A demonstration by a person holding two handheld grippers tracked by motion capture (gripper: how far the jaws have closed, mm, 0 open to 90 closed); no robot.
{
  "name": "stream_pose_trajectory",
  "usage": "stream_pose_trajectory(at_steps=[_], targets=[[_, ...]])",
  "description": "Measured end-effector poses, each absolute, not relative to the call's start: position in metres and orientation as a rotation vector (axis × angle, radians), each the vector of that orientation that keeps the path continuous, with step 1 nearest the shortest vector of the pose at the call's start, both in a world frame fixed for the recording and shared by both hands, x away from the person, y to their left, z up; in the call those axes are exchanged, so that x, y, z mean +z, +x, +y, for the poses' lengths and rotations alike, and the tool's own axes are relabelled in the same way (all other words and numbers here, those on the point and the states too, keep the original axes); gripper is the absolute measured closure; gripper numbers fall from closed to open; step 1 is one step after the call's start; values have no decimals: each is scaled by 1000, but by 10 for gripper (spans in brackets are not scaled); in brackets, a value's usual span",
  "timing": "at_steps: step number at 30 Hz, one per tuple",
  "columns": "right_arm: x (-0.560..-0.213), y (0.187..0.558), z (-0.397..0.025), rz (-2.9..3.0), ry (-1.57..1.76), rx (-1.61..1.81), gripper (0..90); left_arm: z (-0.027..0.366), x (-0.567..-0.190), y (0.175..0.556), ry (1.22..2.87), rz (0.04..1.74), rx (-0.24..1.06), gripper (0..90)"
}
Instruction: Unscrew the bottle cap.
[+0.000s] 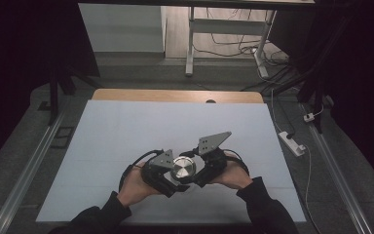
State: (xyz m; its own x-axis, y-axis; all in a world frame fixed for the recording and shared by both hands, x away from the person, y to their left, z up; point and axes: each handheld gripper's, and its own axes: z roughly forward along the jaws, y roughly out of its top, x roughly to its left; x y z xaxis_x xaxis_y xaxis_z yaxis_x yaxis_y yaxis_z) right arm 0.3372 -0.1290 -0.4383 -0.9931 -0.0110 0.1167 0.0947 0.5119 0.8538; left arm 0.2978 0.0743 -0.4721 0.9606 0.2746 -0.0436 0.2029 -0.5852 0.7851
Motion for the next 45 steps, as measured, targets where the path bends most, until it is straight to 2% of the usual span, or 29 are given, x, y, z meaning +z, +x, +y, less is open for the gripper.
stream_pose_trajectory(at_steps=[3, 5, 10, 14, 25, 33, 45], targets=[[-439, 333, -126, -2675, -180, -1494, 13, 77, -472, 300, 2207, 380, 129, 155], [-437, 329, -124, -2701, -218, -1492, 0, 80, -472, 301, 2184, 420, 129, 155], [-429, 322, -122, -2754, -446, -1556, 0, 85, -473, 304, 2153, 536, 178, 155], [-429, 316, -117, -2804, -572, -1571, 61, 85, -473, 304, 2143, 596, 211, 155], [-438, 316, -109, -2793, -683, -1641, 170, 81, -471, 301, 2151, 616, 248, 155], [-435, 316, -112, -2800, -595, -1621, 174, 83, -469, 302, 2159, 540, 202, 155], [-433, 328, -128, -2646, -201, -1548, 173, 85, -466, 302, 2189, 285, 64, 155]])
